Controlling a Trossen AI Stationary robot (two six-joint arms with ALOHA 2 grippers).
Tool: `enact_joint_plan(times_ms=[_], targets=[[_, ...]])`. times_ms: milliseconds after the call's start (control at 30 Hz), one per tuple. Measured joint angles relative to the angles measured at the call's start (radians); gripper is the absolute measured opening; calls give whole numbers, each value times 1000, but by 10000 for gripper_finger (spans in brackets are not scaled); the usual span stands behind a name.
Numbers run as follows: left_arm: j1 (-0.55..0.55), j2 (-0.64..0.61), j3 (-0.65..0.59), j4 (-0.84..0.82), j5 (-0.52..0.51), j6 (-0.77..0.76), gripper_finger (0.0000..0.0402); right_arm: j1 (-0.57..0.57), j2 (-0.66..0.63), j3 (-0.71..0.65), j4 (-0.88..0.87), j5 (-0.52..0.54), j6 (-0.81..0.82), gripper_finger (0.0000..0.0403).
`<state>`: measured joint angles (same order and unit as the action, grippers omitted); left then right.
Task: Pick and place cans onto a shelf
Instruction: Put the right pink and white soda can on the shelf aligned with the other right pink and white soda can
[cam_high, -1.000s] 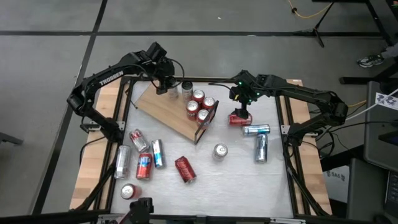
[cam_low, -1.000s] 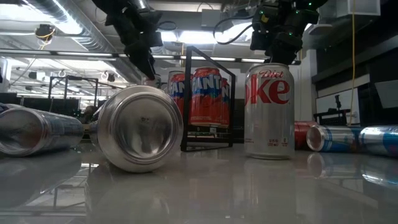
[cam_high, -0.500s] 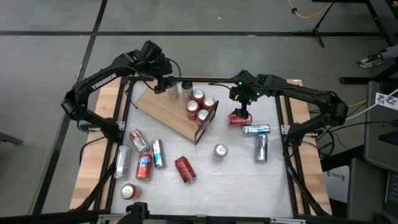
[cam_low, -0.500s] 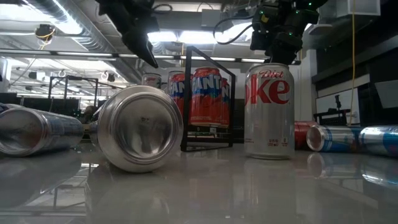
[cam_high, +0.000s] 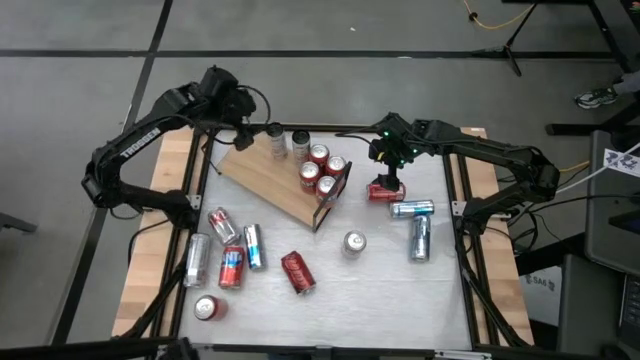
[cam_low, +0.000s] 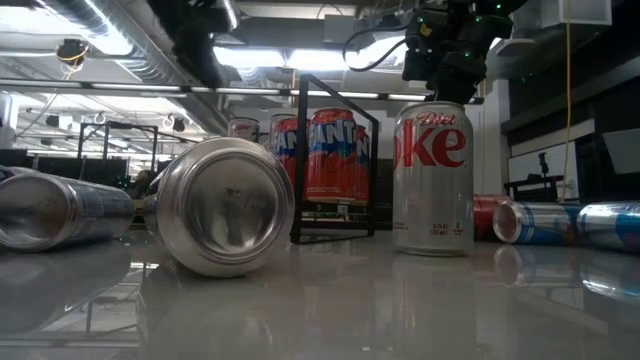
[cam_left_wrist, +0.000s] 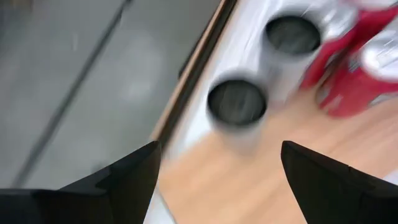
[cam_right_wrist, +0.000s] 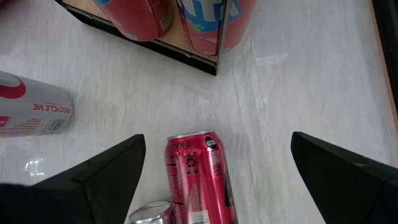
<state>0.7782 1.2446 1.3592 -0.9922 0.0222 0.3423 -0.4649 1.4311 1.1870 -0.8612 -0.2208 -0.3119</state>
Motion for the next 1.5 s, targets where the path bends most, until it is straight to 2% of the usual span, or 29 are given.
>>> enact_joint_plan(times_ms=[100, 233, 367, 533, 700, 1133, 1500], targets=[[0, 0, -45, -47, -47, -117, 322, 0, 0, 0, 0, 0, 0, 390], [0, 2, -182, -7, -64, -195, 322, 0, 0, 0, 0, 0, 0, 390], [2, 3, -299, 134, -66, -255, 322, 0, 0, 0, 0, 0, 0, 390], [3, 3, -383, 328, -72, -281, 322, 0, 0, 0, 0, 0, 0, 390], [3, 4, -399, 403, -169, -282, 322, 0, 0, 0, 0, 0, 0, 390], [2, 7, -399, 516, -160, -290, 322, 0, 0, 0, 6, 0, 0, 390], [6, 87, -399, 521, -167, -317, 322, 0, 0, 0, 8, 0, -10, 390]])
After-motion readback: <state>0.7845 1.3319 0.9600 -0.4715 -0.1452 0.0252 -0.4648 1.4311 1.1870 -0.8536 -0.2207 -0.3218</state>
